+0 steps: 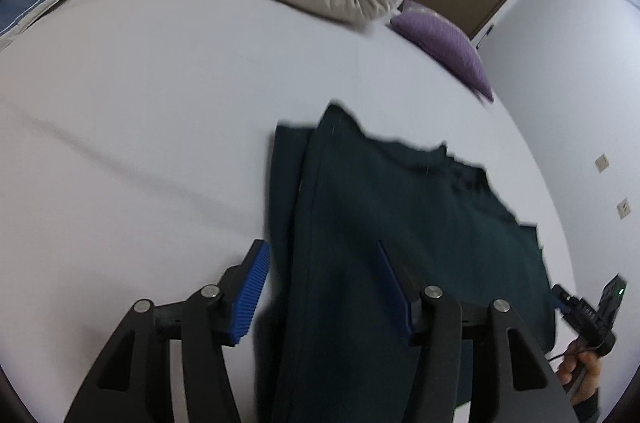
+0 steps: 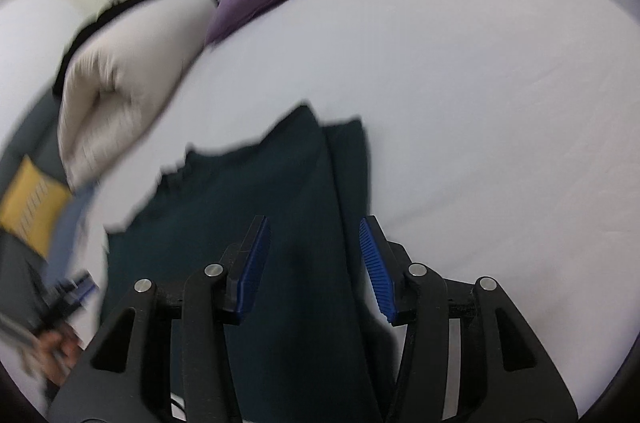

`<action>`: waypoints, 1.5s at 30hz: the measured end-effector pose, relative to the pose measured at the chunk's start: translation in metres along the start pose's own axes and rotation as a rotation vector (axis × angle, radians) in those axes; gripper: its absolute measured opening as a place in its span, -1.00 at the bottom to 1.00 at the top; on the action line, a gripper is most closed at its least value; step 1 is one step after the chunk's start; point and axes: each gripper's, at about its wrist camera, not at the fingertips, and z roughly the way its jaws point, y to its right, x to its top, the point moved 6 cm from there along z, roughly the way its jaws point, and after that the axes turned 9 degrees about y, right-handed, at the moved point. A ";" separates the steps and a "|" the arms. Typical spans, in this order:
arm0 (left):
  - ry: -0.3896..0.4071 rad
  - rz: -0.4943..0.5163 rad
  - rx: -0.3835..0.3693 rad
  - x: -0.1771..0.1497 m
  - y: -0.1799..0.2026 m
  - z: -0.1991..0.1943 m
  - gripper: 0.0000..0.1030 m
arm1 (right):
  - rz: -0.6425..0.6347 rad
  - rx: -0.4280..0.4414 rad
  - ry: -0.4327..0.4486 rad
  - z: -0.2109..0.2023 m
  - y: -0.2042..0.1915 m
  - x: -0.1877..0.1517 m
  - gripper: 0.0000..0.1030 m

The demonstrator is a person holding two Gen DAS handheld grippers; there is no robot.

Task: Fold small clothes
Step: 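Pinch the folded edge with the right gripper and straighten the fold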

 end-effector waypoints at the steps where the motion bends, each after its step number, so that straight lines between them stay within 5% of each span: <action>1: 0.001 0.008 0.014 -0.006 -0.002 -0.003 -0.02 | -0.025 -0.008 -0.007 -0.004 -0.004 -0.007 -0.12; 9: 0.035 0.052 0.053 -0.030 -0.011 -0.028 -0.05 | -0.167 -0.047 0.004 -0.050 -0.003 -0.049 -0.16; 11: 0.028 0.054 0.051 -0.036 -0.012 -0.028 -0.32 | -0.177 -0.059 0.001 -0.055 -0.002 -0.057 -0.18; 16: 0.032 0.095 0.073 -0.044 -0.008 -0.030 -0.59 | -0.208 -0.090 -0.020 -0.064 0.006 -0.066 -0.36; 23: 0.028 0.091 0.077 -0.049 -0.013 -0.036 -0.84 | -0.188 -0.106 -0.021 -0.065 0.016 -0.068 -0.87; 32: 0.030 0.076 0.087 -0.065 -0.019 -0.046 -0.86 | -0.125 -0.094 0.015 -0.081 0.020 -0.068 -0.91; 37: 0.023 0.059 0.073 -0.066 -0.022 -0.041 -0.85 | -0.067 -0.080 -0.037 -0.069 0.036 -0.083 -0.91; 45: 0.061 0.084 0.125 -0.057 -0.020 -0.065 -0.35 | -0.028 -0.066 -0.051 -0.071 0.038 -0.080 -0.77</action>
